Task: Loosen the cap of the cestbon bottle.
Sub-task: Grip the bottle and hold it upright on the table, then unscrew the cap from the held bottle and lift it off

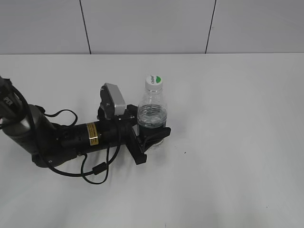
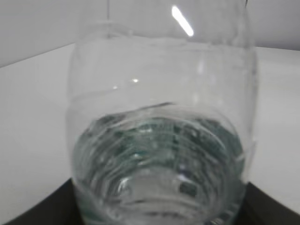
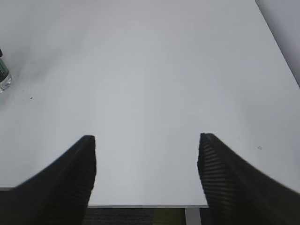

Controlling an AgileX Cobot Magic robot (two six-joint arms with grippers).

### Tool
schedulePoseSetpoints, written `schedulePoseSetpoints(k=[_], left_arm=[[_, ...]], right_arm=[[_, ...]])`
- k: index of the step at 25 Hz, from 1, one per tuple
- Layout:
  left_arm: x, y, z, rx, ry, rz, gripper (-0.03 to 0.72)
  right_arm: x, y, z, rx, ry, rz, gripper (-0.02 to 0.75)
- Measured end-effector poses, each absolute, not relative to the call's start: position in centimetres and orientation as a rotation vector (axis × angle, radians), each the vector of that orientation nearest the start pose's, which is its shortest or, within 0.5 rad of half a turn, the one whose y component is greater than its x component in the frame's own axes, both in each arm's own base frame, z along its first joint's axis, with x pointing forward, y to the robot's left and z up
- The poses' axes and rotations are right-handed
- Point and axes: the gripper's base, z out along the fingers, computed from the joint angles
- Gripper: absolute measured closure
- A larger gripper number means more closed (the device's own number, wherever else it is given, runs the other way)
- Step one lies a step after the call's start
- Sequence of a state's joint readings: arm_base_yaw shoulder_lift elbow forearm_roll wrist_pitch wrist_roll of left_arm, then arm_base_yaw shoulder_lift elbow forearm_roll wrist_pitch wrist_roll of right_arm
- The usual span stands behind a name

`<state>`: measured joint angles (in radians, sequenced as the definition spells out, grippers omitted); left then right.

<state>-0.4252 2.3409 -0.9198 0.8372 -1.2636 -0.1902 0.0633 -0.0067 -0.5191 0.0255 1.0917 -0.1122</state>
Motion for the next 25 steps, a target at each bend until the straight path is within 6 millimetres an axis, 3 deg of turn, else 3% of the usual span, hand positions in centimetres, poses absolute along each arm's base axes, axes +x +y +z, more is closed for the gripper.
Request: schedulePoseSetpoints(k=[4,10,16,19,25], left_arm=[[30.8,-21.0,4.7,1.024,1.484,-0.903,0.287],[30.8,-21.0,4.7,1.024,1.484,-0.903,0.287],[30.8,-21.0,4.7,1.024,1.484,-0.903,0.287],[30.8,-21.1,4.7,1.024,1.483,-0.904,0.287],[30.8,-21.1,4.7,1.023,1.483,-0.904,0.287]], right_arm=[[0.1,0.5,29.6,-0.246,2.079,0.01,0.217],[5.0,1.2,34.7,-0.26,2.227,0.082,0.217],[12.4,2.7,39.1,-0.259,2.36,0.252,0.217],[17.1,3.5,39.5,-0.26,2.457,0.33,0.217],[24.1,4.2,39.6,-0.265,2.55,0.389,0.217]])
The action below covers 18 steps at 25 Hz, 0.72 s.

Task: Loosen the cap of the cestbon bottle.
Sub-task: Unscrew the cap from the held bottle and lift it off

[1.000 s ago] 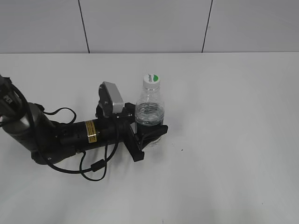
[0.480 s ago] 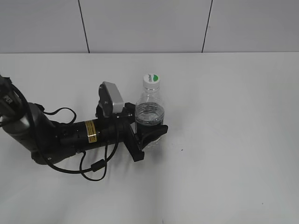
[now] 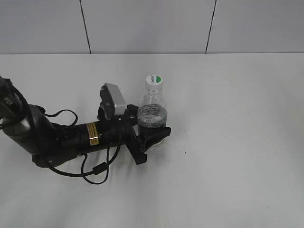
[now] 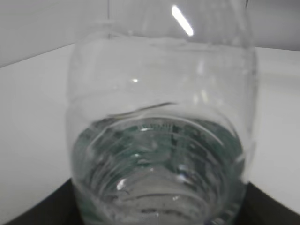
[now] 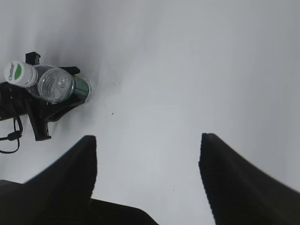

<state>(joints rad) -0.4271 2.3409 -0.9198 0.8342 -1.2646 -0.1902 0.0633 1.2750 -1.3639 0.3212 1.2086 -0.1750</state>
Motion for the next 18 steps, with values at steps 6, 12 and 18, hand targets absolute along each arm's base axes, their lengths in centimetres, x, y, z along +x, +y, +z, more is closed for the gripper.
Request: schedulePoseSetpoints(k=[6,12,18], left_arm=[[30.8,-21.1,4.7,1.023,1.482,-0.904,0.287],[30.8,-21.1,4.7,1.023,1.482,-0.904,0.287],[30.8,-21.1,4.7,1.023,1.482,-0.904,0.287]], right_arm=[[29.6,6.5,38.9,-0.36,2.587,0.389,0.217],[33.3,13.3,38.3,-0.613,2.56,0.302,0.165],[34.6,20.2,36.8,-0.781,2.528,0.299,0.139]])
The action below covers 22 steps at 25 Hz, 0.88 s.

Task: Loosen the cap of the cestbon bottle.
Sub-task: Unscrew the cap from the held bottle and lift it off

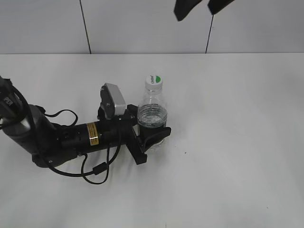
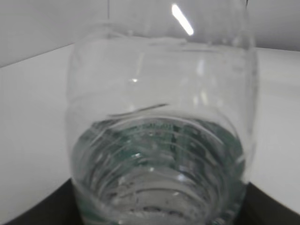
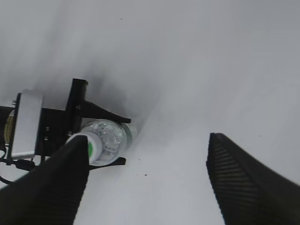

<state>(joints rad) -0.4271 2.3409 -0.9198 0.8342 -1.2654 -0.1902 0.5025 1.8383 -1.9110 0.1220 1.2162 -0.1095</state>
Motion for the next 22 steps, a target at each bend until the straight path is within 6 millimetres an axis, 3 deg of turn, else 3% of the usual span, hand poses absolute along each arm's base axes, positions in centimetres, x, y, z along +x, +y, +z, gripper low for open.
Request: schedulePoseSetpoints(k=[4,12,22], left_arm=[[30.8,-21.1,4.7,1.023,1.482,-0.904,0.287],[30.8,-21.1,4.7,1.022,1.482,-0.904,0.287],[30.8,-21.1,4.7,1.019,1.483,-0.902,0.287]], right_arm=[[34.8,23.2,34.9,-0.844,2.552,0.321,0.142],[34.3,26.7,31.7,-0.91,2.626,0.384,0.143],[33.6,27.0,28.9,-0.941,2.719,0.368,0.143]])
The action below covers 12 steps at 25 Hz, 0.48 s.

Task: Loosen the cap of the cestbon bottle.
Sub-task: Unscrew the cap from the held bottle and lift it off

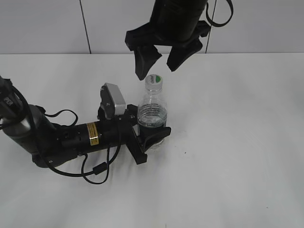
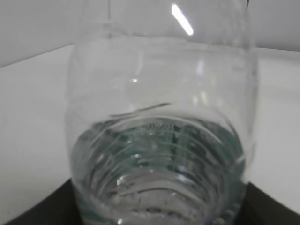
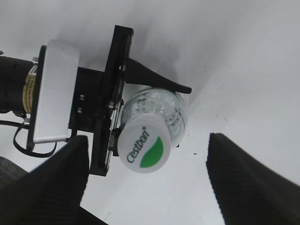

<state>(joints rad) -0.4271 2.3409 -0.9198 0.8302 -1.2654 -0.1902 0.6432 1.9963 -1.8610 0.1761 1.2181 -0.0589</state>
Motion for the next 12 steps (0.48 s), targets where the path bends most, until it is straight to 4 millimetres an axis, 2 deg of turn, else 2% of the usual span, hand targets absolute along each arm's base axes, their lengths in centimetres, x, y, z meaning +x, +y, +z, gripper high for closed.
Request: schedulePoseSetpoints(k=[7,12], left_arm=[[30.9,-21.1,4.7,1.016,1.485,-0.901,0.287],[30.9,-21.1,4.7,1.015,1.486,-0.9,0.287]], right_arm=[[33.5,27.2,28.4,-0.953,2.731,0.364,0.143],[33.9,27.5,26.8,-0.974,2.763,0.353,0.148]])
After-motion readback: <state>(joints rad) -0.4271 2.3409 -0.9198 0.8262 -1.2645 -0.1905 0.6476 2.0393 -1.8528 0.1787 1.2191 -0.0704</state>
